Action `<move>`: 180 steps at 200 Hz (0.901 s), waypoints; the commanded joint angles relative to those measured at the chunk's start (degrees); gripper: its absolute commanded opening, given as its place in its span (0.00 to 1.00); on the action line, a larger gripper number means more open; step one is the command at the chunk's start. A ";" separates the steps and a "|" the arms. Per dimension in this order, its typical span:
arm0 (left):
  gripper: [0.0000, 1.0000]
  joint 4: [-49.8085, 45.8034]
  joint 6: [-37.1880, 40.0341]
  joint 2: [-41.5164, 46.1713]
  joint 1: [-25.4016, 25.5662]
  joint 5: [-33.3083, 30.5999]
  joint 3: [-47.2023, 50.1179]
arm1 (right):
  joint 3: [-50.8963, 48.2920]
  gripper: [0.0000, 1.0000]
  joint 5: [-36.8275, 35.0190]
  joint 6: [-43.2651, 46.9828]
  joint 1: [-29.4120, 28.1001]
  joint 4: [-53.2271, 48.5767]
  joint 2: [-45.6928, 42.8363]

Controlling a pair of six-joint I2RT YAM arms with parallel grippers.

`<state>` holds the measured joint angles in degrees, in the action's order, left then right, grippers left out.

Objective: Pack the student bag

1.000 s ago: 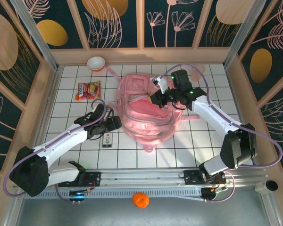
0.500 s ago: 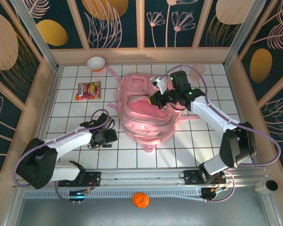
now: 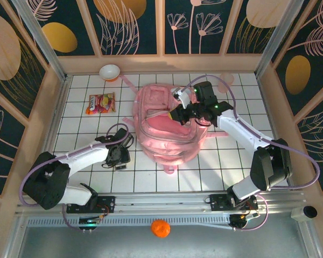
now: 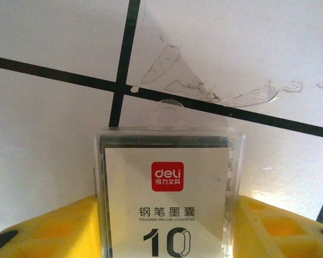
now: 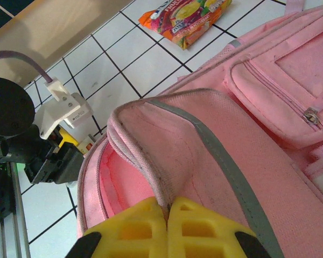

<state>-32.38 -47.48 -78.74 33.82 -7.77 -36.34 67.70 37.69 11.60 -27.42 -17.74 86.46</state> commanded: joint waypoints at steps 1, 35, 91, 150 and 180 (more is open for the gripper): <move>0.47 1.16 -1.49 -0.03 0.32 1.19 -0.31 | -0.38 0.00 0.45 -0.22 -0.16 4.27 -0.22; 0.44 -1.90 -3.03 3.51 0.63 2.67 -5.21 | -0.67 0.00 0.41 -3.16 -0.03 6.30 0.00; 0.44 -4.44 -3.57 6.32 2.59 8.46 -18.29 | -0.65 0.00 0.10 -10.76 0.21 10.86 1.19; 0.43 4.47 1.11 6.60 8.61 13.55 -22.90 | 1.44 0.00 1.40 -15.01 0.30 12.42 2.69; 0.43 8.96 -1.46 5.27 8.63 12.12 -24.76 | 1.21 0.00 3.65 -16.16 0.33 13.83 2.07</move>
<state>-28.80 -47.83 -72.79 42.44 4.08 -58.11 66.96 38.54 -1.91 -27.42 -9.30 89.12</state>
